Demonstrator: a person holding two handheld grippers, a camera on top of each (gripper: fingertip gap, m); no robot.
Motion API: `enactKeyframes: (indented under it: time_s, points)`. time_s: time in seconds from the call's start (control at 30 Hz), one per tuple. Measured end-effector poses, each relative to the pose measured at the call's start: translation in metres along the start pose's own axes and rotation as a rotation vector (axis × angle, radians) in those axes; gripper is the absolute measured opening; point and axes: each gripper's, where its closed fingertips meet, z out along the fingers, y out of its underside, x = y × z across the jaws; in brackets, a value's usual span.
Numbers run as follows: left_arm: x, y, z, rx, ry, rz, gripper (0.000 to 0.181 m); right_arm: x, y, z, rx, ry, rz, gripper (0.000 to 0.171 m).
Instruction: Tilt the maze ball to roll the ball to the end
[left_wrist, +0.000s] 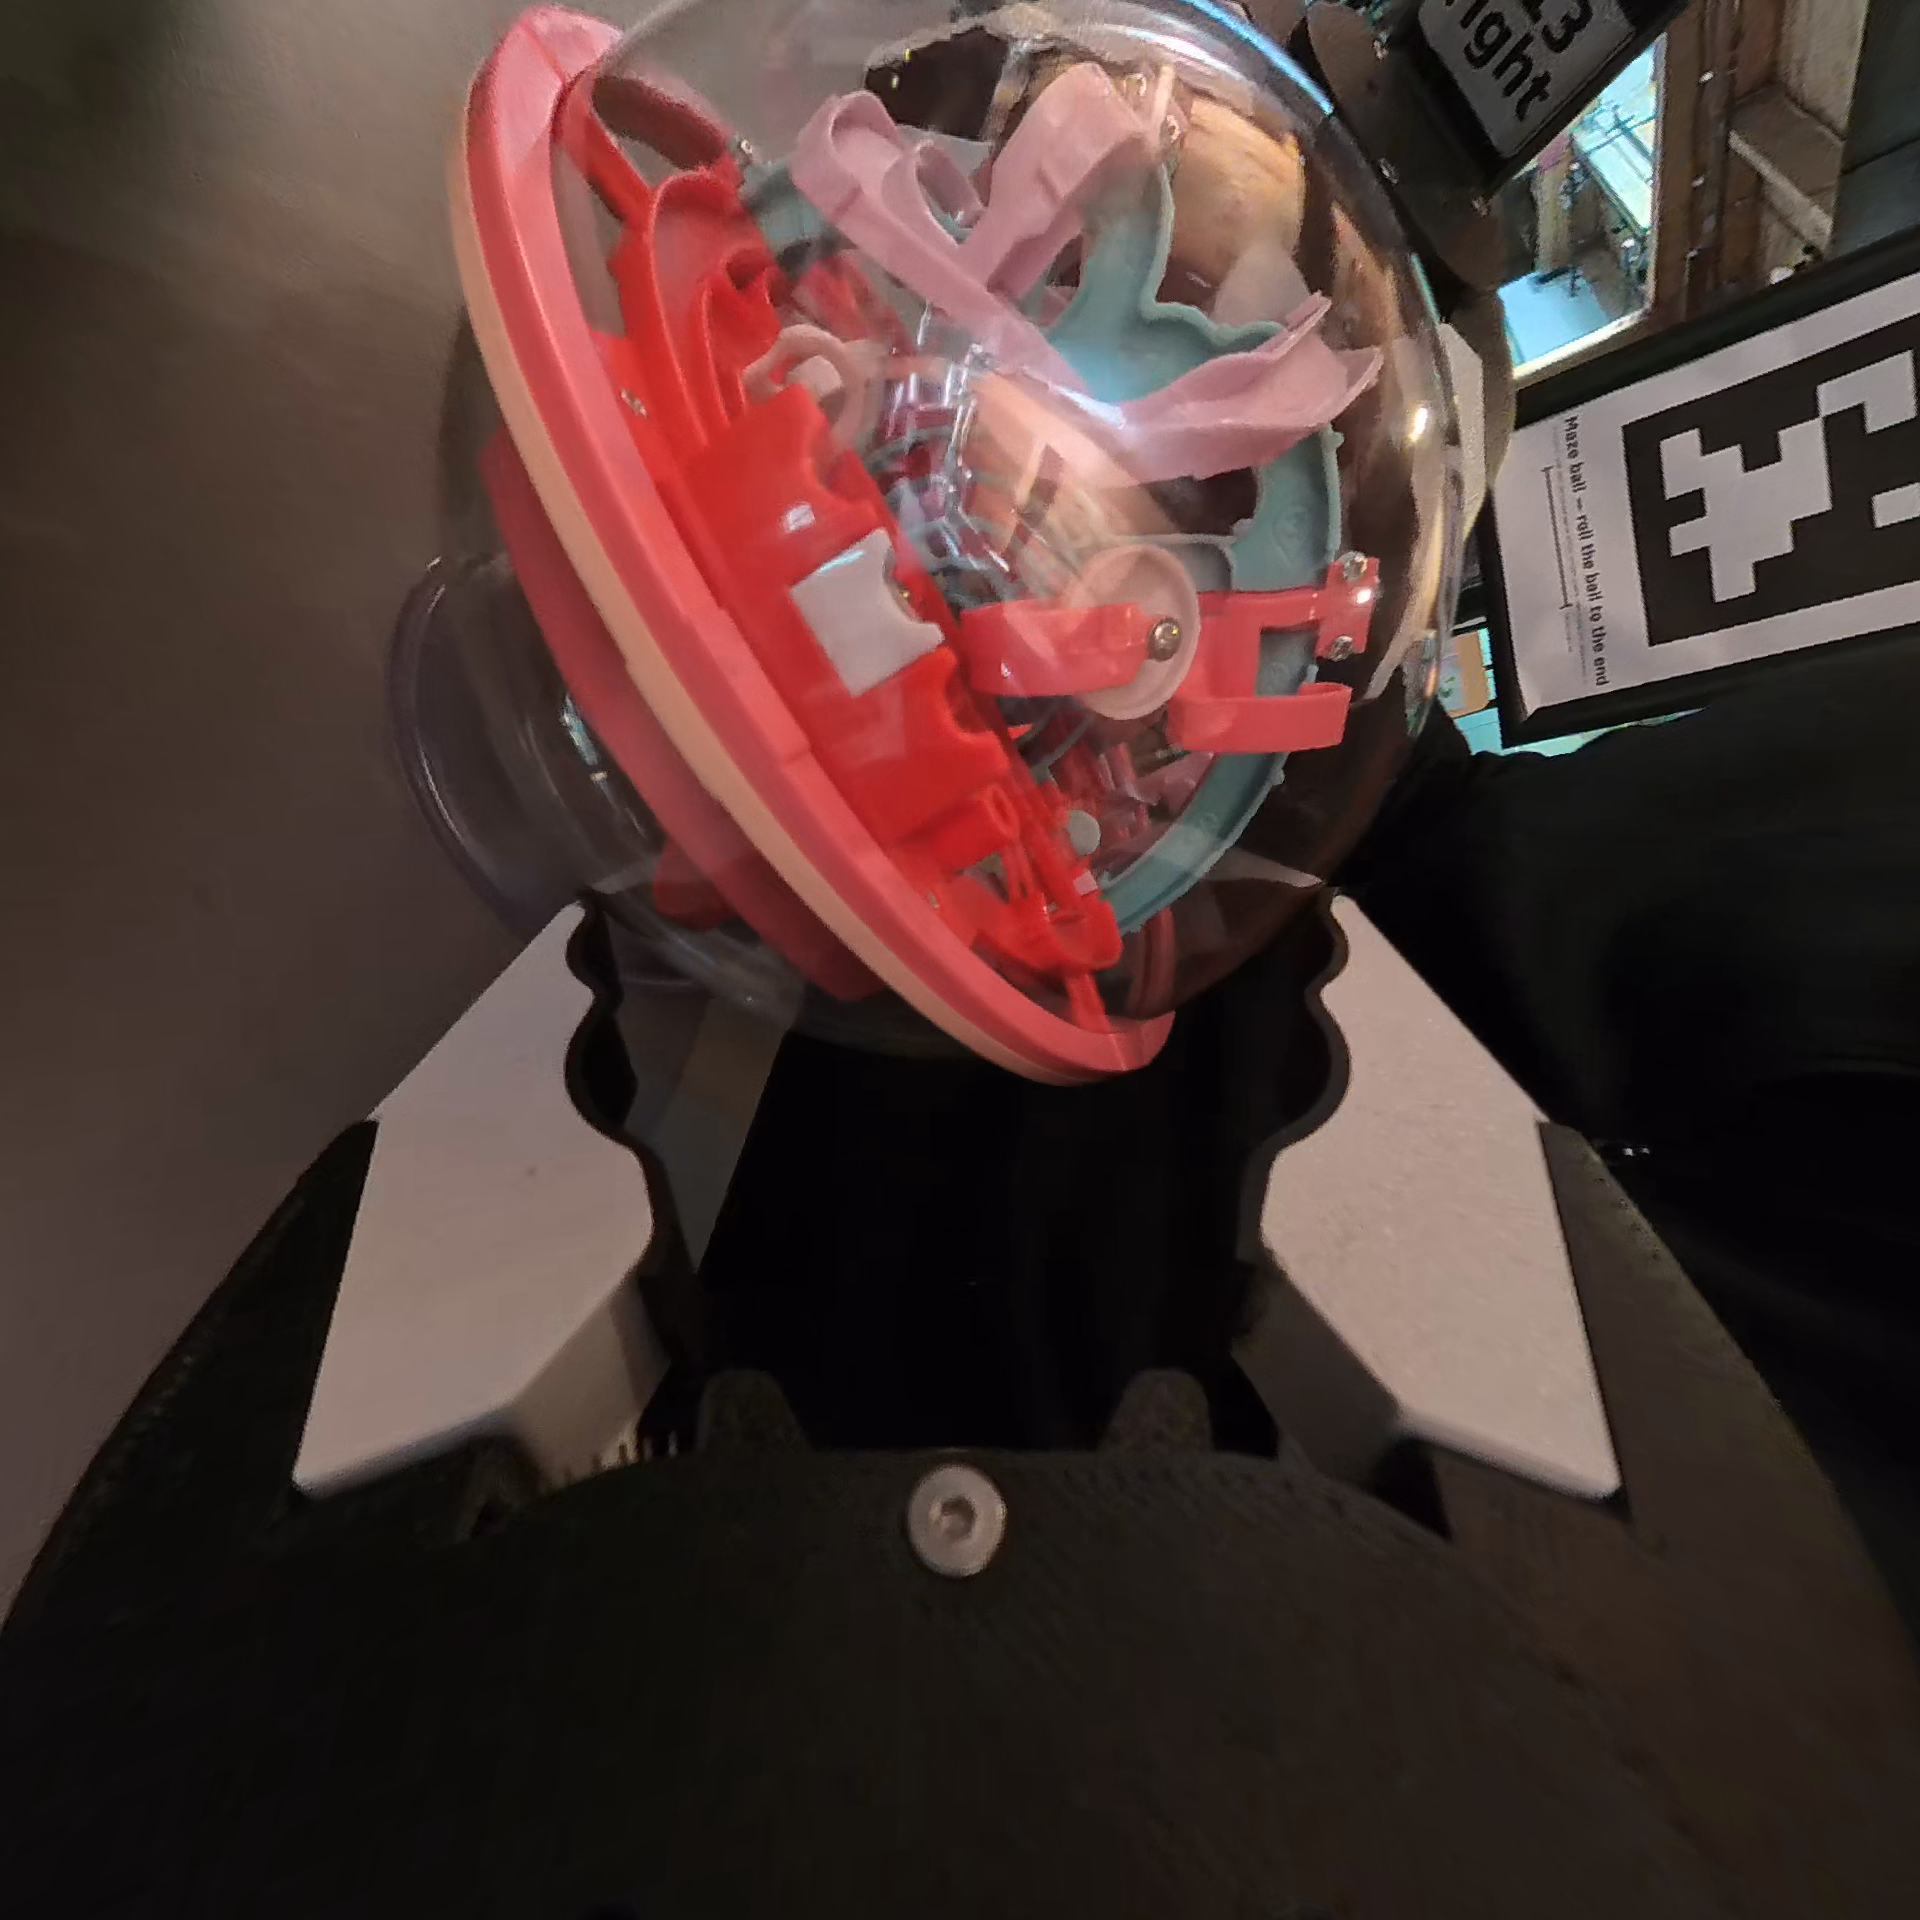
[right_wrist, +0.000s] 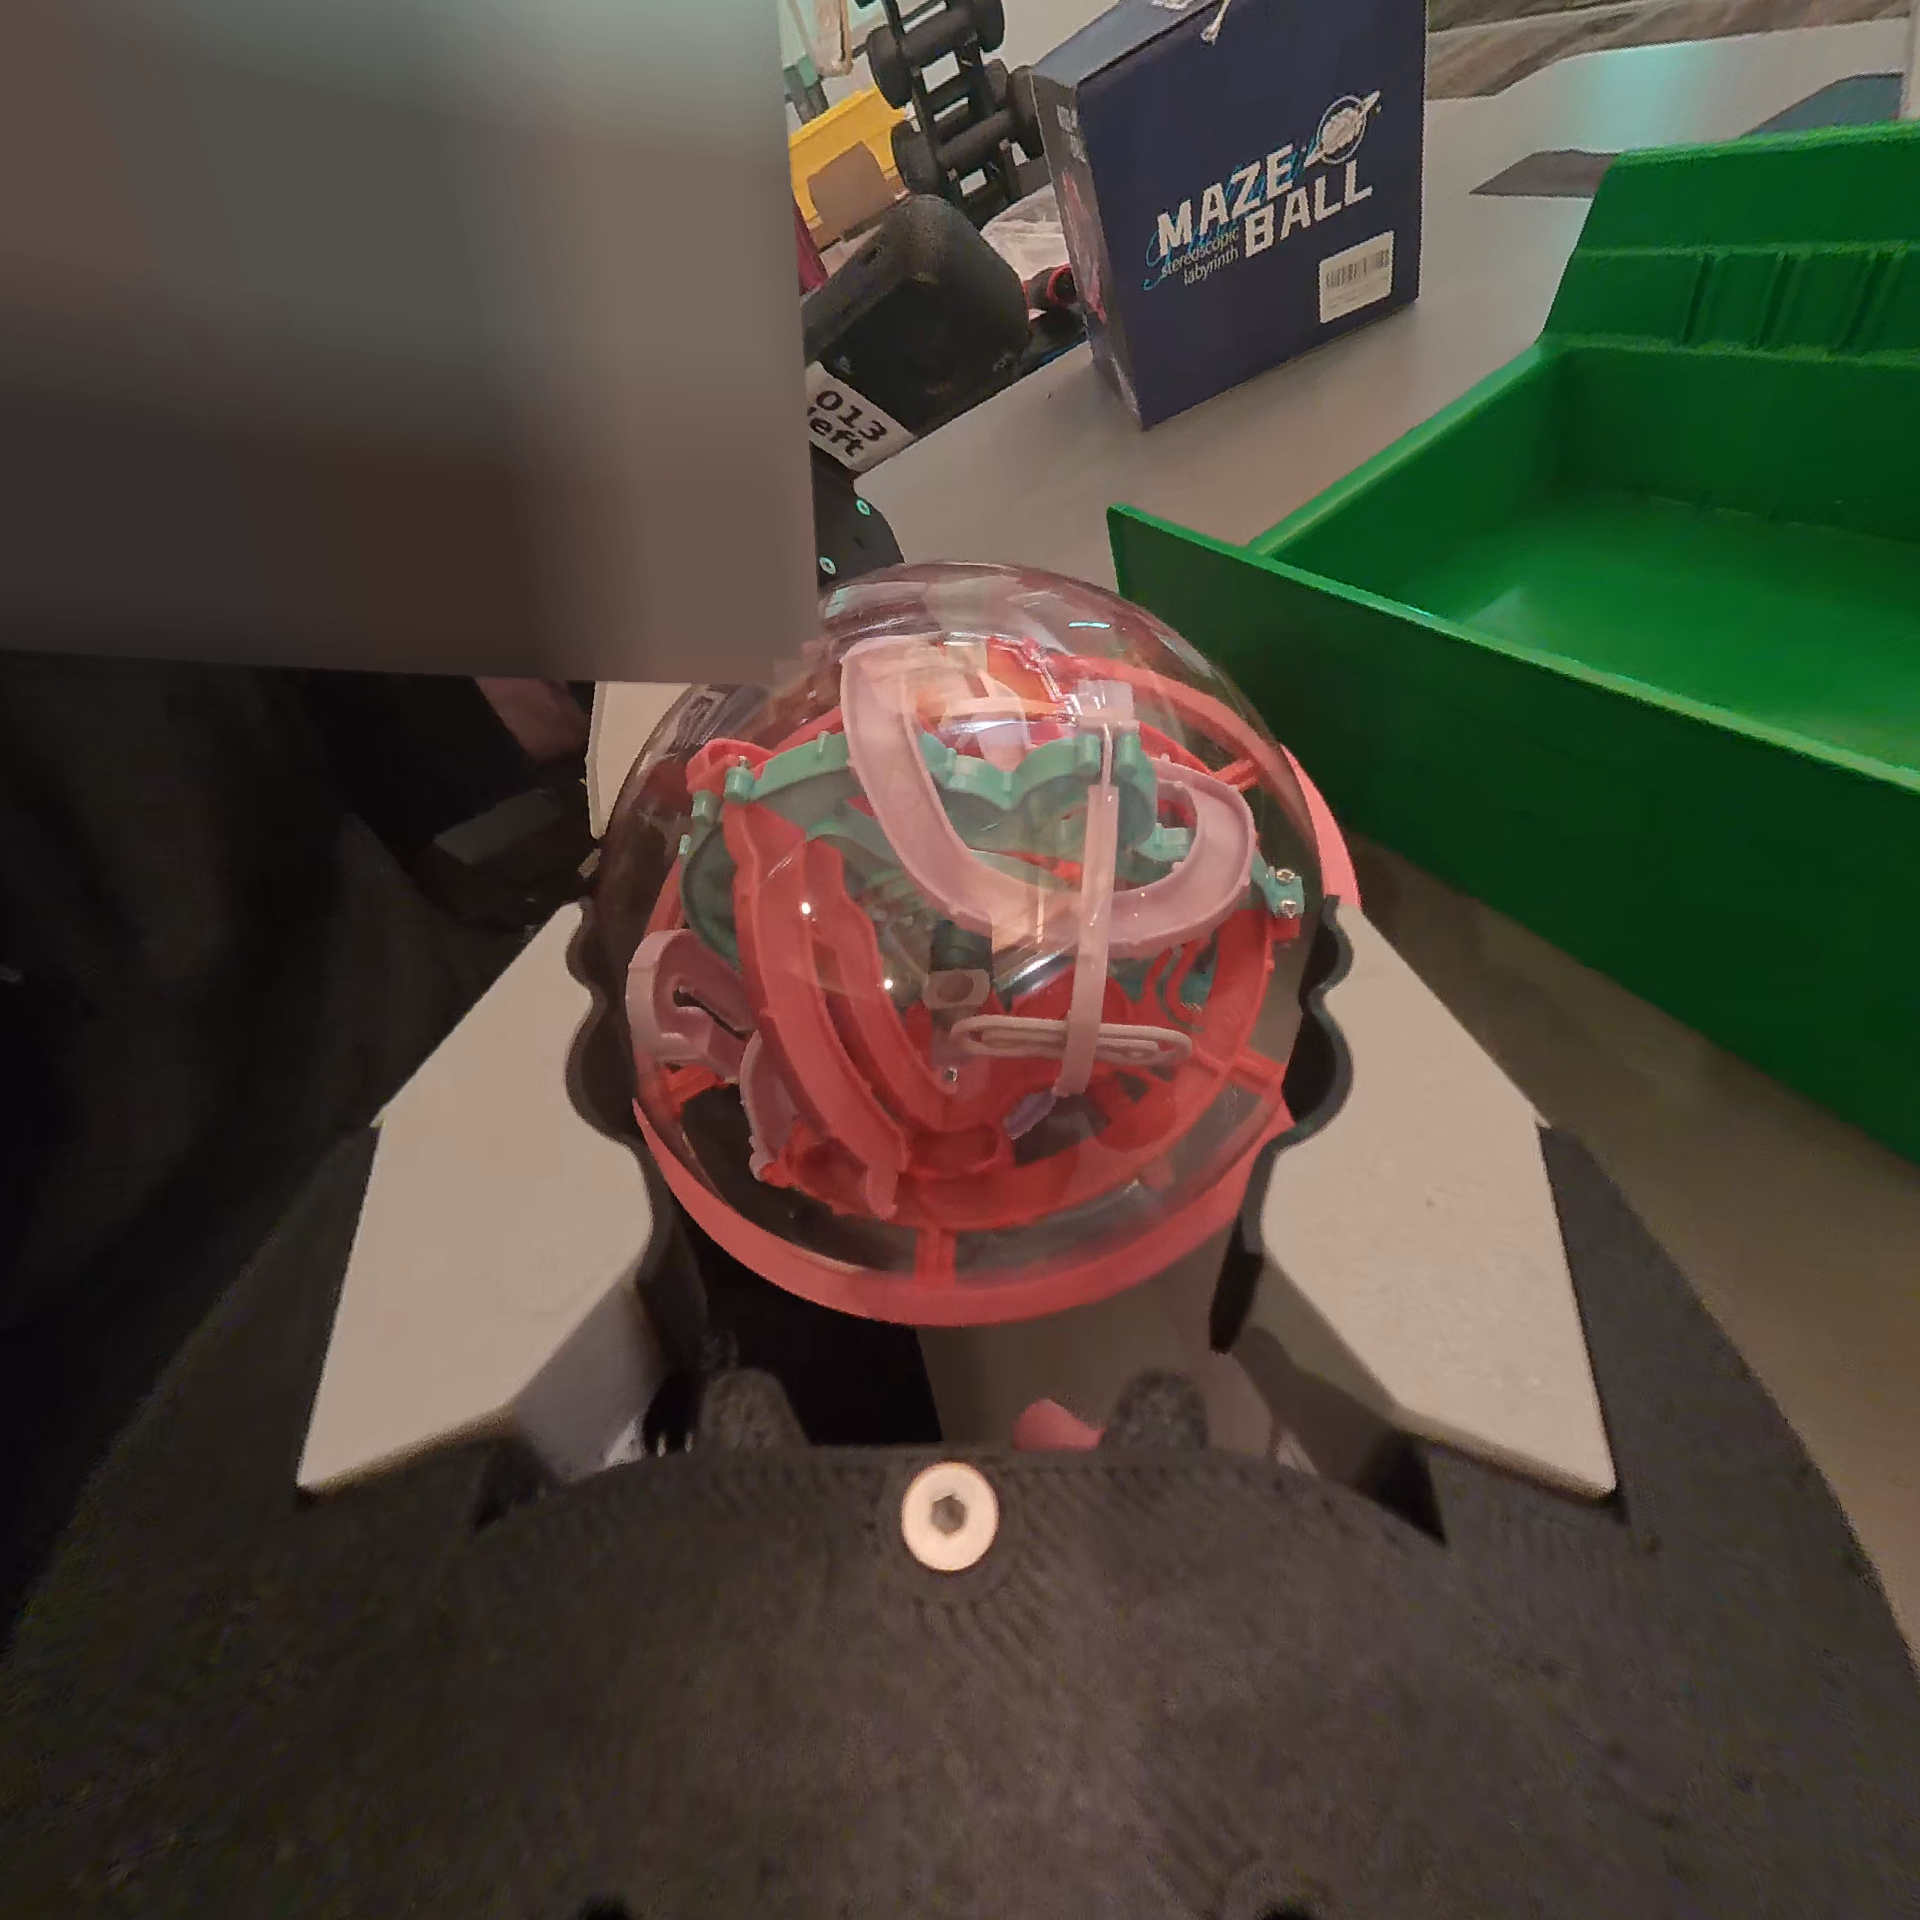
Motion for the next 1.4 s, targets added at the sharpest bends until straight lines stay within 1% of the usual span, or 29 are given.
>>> enactKeyframes:
  time_s: [0.17,0.43,0.7,1.1,1.4]
  points:
    - [0.0013,0.0005,0.0011,0.001,0.05,-0.046,0.126,0.0013,-0.0021,0.0007,0.004,-0.001,0.037,0.128]
    - [0.0014,-0.0001,0.0016,0.006,0.051,-0.048,0.126,0.0018,-0.0021,0.0003,0.007,-0.001,0.043,0.128]
    - [0.003,-0.0008,0.0032,0.013,0.091,-0.092,0.126,0.0045,-0.0052,0.0007,0.025,-0.005,0.093,0.127]
    - [0.0042,-0.0002,0.0042,0.005,0.097,-0.107,0.127,0.005,-0.0064,0.0013,0.027,-0.009,0.112,0.127]
    - [0.0067,0.0003,0.0066,-0.002,0.12,-0.153,0.127,0.0067,-0.0081,0.0026,0.038,-0.012,0.14,0.128]
